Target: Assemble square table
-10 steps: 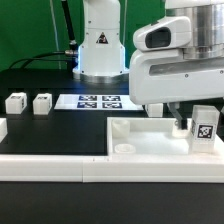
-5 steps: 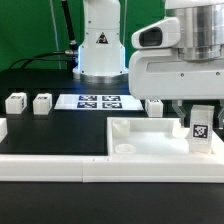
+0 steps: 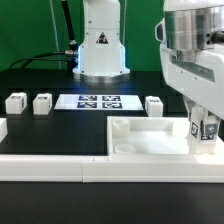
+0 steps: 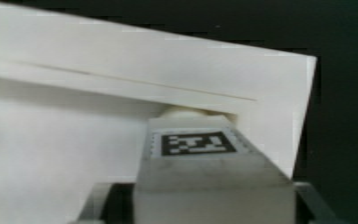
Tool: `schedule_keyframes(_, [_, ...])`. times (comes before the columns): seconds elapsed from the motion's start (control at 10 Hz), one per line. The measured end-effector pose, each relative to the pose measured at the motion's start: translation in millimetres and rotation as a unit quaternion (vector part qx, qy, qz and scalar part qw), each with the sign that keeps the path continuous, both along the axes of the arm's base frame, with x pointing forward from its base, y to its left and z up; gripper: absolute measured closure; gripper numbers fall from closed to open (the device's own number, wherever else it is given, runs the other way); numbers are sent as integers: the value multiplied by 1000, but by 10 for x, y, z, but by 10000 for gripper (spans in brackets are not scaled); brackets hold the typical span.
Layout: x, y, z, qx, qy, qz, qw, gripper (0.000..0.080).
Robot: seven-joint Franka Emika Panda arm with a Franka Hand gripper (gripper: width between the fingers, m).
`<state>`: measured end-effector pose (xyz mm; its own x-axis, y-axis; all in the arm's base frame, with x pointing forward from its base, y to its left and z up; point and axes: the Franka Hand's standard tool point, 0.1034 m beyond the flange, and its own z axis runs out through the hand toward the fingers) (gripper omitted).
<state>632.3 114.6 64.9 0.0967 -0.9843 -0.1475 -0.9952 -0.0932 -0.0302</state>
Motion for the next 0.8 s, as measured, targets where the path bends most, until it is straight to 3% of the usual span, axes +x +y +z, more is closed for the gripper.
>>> schedule_keyframes(0.3, [-4,19,1,3,10,-66,998,508])
schedule_keyframes(0.5, [-8,22,-2,2,6,-35,999,508])
schedule_keyframes(0.6, [-2,24,2,-3,-10,66,998,331])
schedule_keyframes(0.7, [-5,73,10,-8,-27,177,984,331])
schedule_keyframes(0.8, [-11,109,17,-10,-34,233,972,192])
